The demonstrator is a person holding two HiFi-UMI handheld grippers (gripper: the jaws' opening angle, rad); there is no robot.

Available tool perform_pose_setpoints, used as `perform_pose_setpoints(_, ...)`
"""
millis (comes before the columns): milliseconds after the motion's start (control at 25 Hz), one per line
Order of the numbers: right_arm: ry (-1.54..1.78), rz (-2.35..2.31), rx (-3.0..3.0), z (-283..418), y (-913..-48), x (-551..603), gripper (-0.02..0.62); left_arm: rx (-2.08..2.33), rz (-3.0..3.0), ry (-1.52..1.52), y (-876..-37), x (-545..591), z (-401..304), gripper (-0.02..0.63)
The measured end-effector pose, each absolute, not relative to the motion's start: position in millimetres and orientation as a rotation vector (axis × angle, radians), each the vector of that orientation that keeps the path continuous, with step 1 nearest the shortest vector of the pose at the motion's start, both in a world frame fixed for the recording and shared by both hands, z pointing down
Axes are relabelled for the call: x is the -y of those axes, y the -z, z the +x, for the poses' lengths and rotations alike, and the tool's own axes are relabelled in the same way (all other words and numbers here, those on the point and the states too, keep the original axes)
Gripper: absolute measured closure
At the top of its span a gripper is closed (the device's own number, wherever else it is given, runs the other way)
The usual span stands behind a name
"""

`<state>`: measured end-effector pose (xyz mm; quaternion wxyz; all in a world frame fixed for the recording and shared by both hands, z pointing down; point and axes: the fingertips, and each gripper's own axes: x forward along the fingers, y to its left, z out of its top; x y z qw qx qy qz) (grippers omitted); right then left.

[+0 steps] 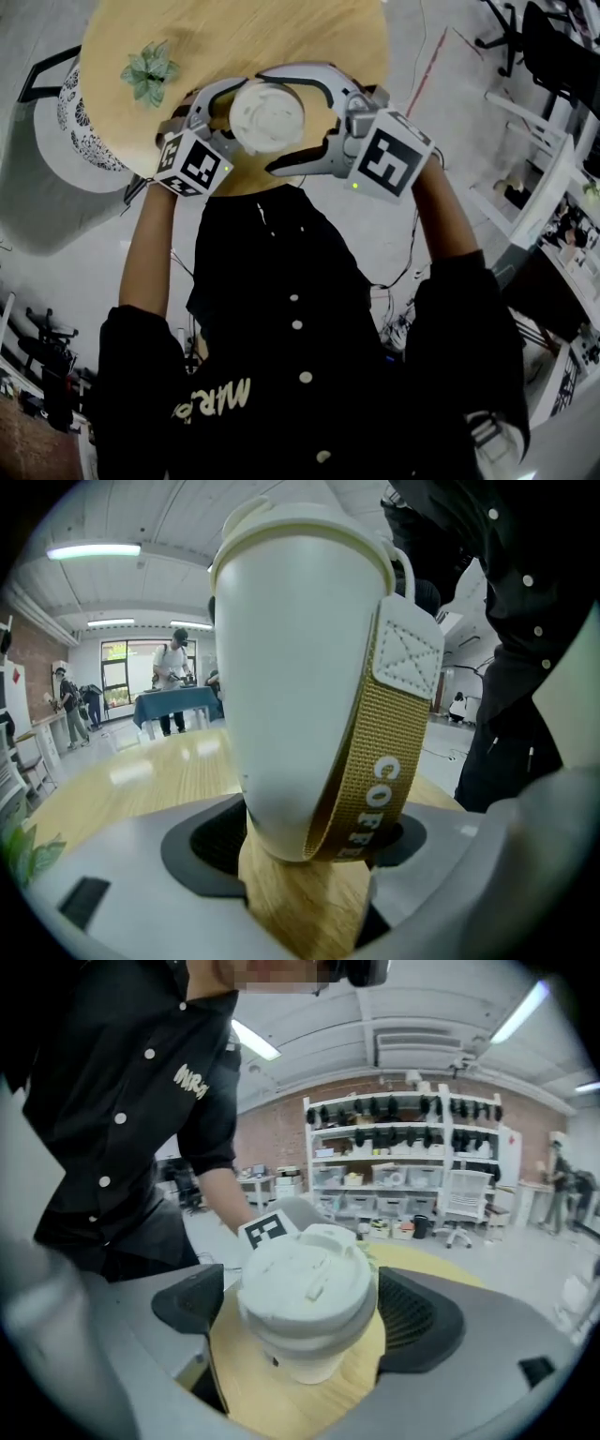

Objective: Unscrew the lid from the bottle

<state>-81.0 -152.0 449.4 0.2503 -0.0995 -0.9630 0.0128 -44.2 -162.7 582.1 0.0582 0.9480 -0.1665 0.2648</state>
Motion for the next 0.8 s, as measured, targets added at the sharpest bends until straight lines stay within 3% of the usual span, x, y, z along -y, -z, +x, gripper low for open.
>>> perform_pose_setpoints(240,-0.32,0.613,2.613,-75,-442,172,0.091,0.523,2.87,-0.786,-582,163,-44,0.273)
perform_pose_setpoints(440,-0.297,0.984,2.535,-76,-451,181,0.101,0.53,2.872,-0.786,-580,163,-43,0.273)
perform_pose_setpoints(640,-0.158,0.937,2.629,-82,-440,184,0.126,0.518,2.875,-0.783,-579,163,-44,0.273)
perform_pose_setpoints(800,0.005,0.402,2.778,-89,-432,174,0.129,0.49,2.885,-0.786,-578,163,-42,0.273)
